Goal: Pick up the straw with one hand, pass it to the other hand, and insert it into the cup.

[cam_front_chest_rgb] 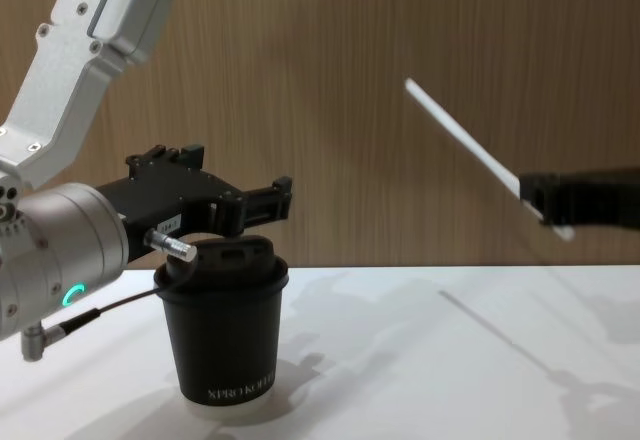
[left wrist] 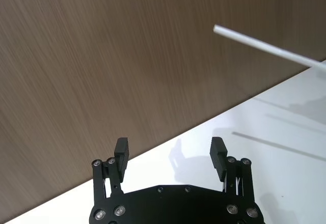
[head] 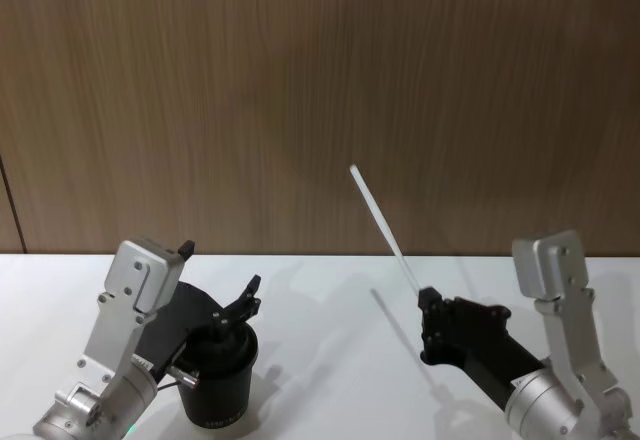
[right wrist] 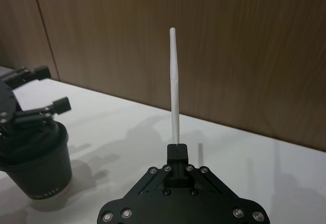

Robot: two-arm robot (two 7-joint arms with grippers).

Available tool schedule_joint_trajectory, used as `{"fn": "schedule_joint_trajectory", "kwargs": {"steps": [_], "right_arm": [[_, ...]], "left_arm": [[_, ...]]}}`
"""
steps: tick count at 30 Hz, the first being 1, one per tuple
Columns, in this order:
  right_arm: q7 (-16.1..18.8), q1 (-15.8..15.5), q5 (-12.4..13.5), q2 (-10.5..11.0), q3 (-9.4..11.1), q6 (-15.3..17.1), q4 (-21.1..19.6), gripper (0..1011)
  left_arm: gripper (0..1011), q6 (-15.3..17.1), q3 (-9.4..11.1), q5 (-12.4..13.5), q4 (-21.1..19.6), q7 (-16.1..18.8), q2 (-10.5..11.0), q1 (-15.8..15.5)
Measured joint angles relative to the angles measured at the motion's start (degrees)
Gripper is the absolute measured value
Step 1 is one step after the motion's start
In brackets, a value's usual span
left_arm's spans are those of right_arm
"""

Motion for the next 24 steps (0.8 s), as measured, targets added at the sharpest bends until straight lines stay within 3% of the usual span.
{"fn": "schedule_joint_trajectory", "kwargs": {"steps": [13, 24], "right_arm": [[9.45, 1.25, 6.16, 0.88, 0.69, -12.27, 1.47, 0], [18.65, 5.81, 10.57, 1.53, -0.18, -21.97, 6.72, 0]], "left_arm": [[1003, 0.00, 0.00, 0.00, 0.00, 0.00, 0.00, 0.00], [1003, 0.00, 0.00, 0.00, 0.00, 0.00, 0.00, 0.00]]}}
